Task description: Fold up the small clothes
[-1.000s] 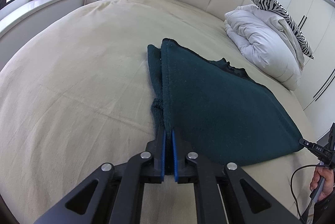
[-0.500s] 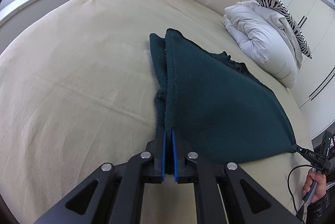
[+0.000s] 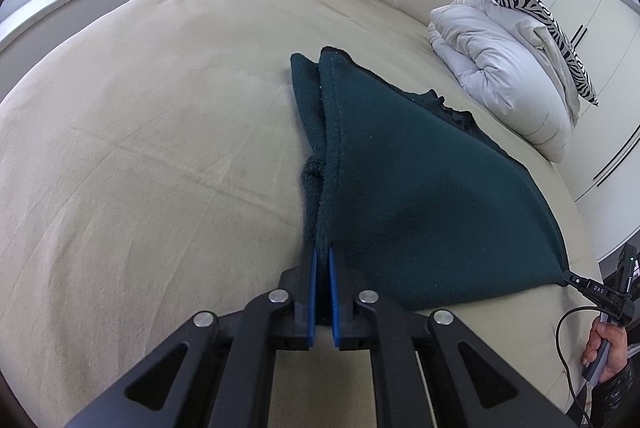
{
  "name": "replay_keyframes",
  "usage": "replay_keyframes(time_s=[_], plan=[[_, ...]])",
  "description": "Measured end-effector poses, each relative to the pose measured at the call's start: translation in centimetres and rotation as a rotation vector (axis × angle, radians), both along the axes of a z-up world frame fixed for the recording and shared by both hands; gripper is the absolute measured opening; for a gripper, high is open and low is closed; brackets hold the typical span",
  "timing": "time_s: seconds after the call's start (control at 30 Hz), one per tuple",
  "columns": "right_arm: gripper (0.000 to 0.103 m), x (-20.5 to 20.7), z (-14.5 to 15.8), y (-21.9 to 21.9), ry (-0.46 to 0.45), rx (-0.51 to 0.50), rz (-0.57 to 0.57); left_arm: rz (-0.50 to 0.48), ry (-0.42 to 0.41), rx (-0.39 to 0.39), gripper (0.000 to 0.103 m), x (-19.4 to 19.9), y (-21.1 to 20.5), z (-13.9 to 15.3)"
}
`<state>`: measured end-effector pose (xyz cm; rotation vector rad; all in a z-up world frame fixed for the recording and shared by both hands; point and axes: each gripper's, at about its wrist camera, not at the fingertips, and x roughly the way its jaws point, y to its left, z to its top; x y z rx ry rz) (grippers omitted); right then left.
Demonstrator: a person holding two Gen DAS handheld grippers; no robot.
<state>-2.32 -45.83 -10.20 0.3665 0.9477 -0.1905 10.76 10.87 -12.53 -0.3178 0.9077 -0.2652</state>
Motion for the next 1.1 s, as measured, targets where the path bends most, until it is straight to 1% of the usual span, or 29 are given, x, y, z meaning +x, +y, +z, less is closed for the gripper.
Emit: replay_keyframes(time_s=[0.17, 0.33, 0.43, 0.57, 0.77, 0.87, 0.9, 0.93, 1.0, 1.03, 1.1], plan=[[0.004, 0.1, 0.0, 0.1, 0.005, -0.006, 0.008, 0.001, 0.004, -0.004, 0.007, 0.1, 0.1, -0.1], [0.004, 0.3, -0.7, -0.1, 0.022, 0.010, 0.027, 0.002, 0.000, -0.004, 0.007, 0.0, 0.2, 0.0], [0.004, 0.2, -0.5, 0.4, 0.022, -0.016, 0.033, 0.006, -0.003, 0.000, 0.007, 0.0, 0.2, 0.1], [0.004, -0.3, -0.4, 0.0, 0.006, 0.003, 0.011, -0.003, -0.001, 0.001, 0.007, 0.0, 0.2, 0.0], [0.004, 0.0, -0.9, 0.0, 0.017, 0.003, 0.020, -0.007, 0.001, 0.006, 0.007, 0.1, 0.2, -0.1], [0.005, 0.1, -1.1, -0.2, 0.024, 0.015, 0.024, -0.012, 0.004, -0.009, 0.007, 0.0, 0.4, -0.1], [0.005, 0.2, -1.1, -0.4, 0.023, 0.020, 0.023, -0.016, 0.008, -0.013, 0.008, 0.1, 0.4, -0.1], [0.005, 0.2, -1.0, -0.5, 0.021, 0.030, 0.021, -0.010, 0.010, -0.013, 0.012, 0.1, 0.5, 0.1], [0.010, 0.1, -0.7, -0.7, 0.021, 0.050, 0.017, 0.011, 0.017, -0.010, 0.023, -0.2, 0.9, 0.6], [0.011, 0.0, -0.4, -0.8, 0.029, 0.055, 0.009, 0.023, 0.008, -0.012, 0.023, -0.4, 1.2, 1.1], [0.022, -0.4, 0.4, -1.3, 0.027, 0.067, -0.025, 0.046, -0.025, -0.012, 0.023, -0.6, 1.4, 2.5]])
